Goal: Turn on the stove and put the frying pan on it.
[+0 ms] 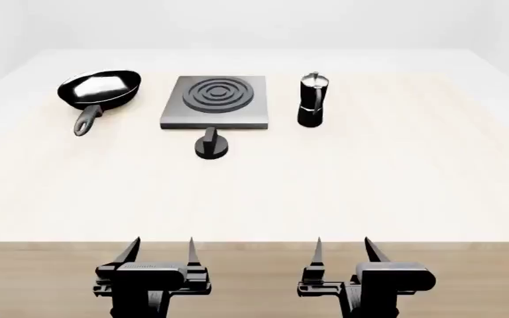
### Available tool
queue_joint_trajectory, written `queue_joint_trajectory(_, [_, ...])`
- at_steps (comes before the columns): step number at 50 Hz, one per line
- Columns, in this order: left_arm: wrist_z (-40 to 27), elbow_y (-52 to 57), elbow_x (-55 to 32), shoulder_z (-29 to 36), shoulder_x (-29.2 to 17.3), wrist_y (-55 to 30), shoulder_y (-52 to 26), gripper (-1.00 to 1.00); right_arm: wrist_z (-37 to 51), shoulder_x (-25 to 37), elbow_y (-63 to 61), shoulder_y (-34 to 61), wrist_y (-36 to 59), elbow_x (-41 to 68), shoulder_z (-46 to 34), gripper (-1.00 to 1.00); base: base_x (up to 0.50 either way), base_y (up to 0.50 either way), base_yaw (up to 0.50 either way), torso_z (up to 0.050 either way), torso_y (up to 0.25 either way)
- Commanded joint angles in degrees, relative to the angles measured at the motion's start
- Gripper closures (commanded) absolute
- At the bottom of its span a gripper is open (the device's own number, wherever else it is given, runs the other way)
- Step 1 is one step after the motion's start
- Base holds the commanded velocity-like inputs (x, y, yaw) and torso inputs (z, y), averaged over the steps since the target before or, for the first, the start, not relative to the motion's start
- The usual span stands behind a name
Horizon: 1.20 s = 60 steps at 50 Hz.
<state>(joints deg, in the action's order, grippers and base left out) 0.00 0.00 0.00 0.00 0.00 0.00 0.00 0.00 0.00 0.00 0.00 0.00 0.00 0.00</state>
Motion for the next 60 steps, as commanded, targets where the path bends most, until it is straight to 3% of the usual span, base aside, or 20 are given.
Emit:
queue_joint_trajectory(1, [-0.6, 0.0, -0.6, 0.6, -0.6, 0.0, 0.0, -1.00, 1.1, 0.9, 0.4, 0.1, -0.3, 1.1, -1.0, -1.00, 0.00, 0.00, 0.00, 0.000, 0.000])
queue_joint_trajectory(33, [-4.5, -0.6, -5.9, 4.6, -4.2, 1.0, -0.2, -1.00, 6.1, 4.3, 0.1, 0.3, -0.3, 3.7, -5.4, -1.00, 0.00, 0.00, 0.00, 0.000, 0.000])
queue_joint_trajectory(60, [-6.5, -0.7, -7.6, 6.6, -5.9, 1.4, -0.3, -1.00, 8.1, 6.0, 0.1, 0.5, -0.1, 5.4, -7.4, -1.00, 0.00, 0.44, 0.00, 0.000, 0.000])
